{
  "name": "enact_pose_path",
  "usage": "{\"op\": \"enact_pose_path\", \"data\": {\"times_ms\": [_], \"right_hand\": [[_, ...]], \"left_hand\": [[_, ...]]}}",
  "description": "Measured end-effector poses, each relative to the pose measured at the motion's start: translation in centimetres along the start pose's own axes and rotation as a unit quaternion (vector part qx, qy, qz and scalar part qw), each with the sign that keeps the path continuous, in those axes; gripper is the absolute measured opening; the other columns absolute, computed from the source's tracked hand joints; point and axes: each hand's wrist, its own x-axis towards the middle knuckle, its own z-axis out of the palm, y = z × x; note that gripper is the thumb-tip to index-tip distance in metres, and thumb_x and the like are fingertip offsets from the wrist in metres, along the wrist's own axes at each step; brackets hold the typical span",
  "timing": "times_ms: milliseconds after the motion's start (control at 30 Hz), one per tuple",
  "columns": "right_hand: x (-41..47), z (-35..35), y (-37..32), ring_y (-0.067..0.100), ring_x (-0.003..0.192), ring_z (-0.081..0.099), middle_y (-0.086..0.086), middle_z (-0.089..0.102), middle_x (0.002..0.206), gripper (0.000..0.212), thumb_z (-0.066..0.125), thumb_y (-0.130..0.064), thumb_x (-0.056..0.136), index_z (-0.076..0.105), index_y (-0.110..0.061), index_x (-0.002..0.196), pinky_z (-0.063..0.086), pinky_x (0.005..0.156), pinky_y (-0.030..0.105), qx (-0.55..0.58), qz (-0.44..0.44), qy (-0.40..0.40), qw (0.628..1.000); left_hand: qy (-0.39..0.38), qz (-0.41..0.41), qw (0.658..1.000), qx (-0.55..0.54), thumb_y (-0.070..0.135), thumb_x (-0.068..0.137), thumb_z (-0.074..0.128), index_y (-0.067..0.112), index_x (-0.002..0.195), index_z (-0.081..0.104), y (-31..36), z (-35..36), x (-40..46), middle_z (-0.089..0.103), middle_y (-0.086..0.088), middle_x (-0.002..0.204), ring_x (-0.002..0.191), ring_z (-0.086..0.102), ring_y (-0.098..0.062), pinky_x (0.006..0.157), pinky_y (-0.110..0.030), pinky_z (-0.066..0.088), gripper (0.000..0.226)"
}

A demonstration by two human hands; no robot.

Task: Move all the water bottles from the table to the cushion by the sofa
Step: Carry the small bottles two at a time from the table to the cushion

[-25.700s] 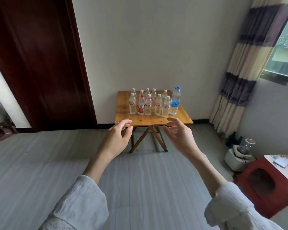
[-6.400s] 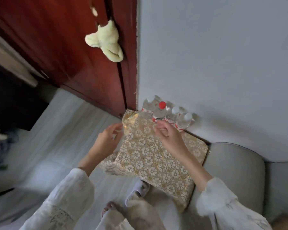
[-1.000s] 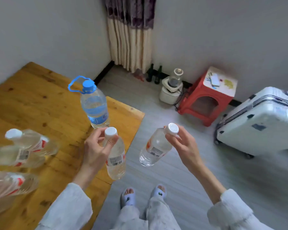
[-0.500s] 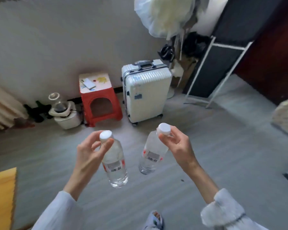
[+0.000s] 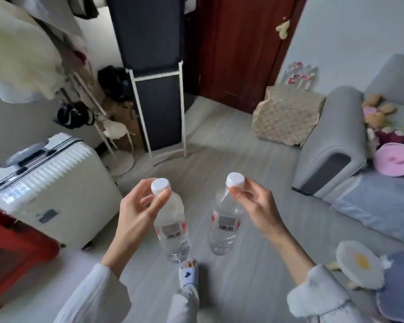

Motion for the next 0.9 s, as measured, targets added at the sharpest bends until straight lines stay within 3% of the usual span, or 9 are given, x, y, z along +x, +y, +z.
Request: {"op": "enact_pose_path", "data": {"times_ms": [200,300,467,600,800,900], "right_hand": [[12.1,-7.7,1.6,0.006,0.089,0.062,-0.005,0.069,0.093,0.008,0.064,-0.020,0.082,0.065,-0.024,0.088,0.045,0.084,0.018,-0.004,-0.006,0.081,0.997],[18.4,-11.1,1.5,0.007,0.088,0.061,-0.004,0.068,0.092,0.011,0.063,-0.017,0.082,0.064,-0.026,0.088,0.045,0.082,0.017,-0.024,-0.003,0.108,0.994],[28.2,-17.4,1.4,0.004,0.094,0.062,-0.007,0.069,0.097,0.013,0.061,-0.018,0.083,0.063,-0.026,0.092,0.044,0.086,0.015,-0.022,-0.001,0.165,0.986],[35.9,-21.9,2.7,0.009,0.097,0.062,-0.001,0.069,0.098,0.013,0.060,-0.017,0.084,0.063,-0.021,0.095,0.045,0.089,0.022,-0.029,0.009,0.189,0.982],[48.4,-30.2,6.4,0.002,0.091,0.064,-0.013,0.069,0.090,0.011,0.062,-0.018,0.082,0.064,-0.028,0.087,0.048,0.090,0.030,-0.043,0.022,0.174,0.984],[55.1,-34.9,7.6,0.011,0.098,0.063,-0.011,0.070,0.092,0.013,0.064,-0.021,0.080,0.064,-0.031,0.088,0.048,0.095,0.038,-0.066,0.025,0.164,0.984]], "left_hand": [[-0.099,0.018,0.995,0.002,0.032,0.076,0.065,0.022,0.089,0.064,-1.4,10.0,14.6,0.068,-0.002,0.089,0.084,0.064,-0.011,0.072,-0.011,0.047,0.016],[-0.136,0.018,0.991,-0.004,0.039,0.073,0.064,0.026,0.088,0.063,-0.9,14.6,22.2,0.068,0.000,0.092,0.092,0.064,-0.014,0.080,-0.020,0.048,0.021],[-0.184,0.026,0.983,-0.013,0.052,0.064,0.063,0.030,0.084,0.063,0.9,22.0,34.1,0.068,0.004,0.088,0.091,0.065,-0.008,0.083,-0.026,0.048,0.030],[-0.215,0.025,0.976,-0.008,0.052,0.064,0.063,0.028,0.086,0.063,0.7,27.7,42.4,0.069,0.006,0.086,0.091,0.065,-0.010,0.084,-0.027,0.049,0.033],[-0.239,0.023,0.971,0.026,0.042,0.070,0.062,0.022,0.096,0.062,-0.9,37.6,53.6,0.070,-0.001,0.093,0.088,0.066,-0.008,0.077,-0.024,0.050,0.033],[-0.247,0.021,0.968,0.042,0.045,0.069,0.061,0.023,0.096,0.061,-0.8,42.7,59.8,0.070,0.001,0.094,0.089,0.066,-0.005,0.080,-0.026,0.050,0.035]]}}
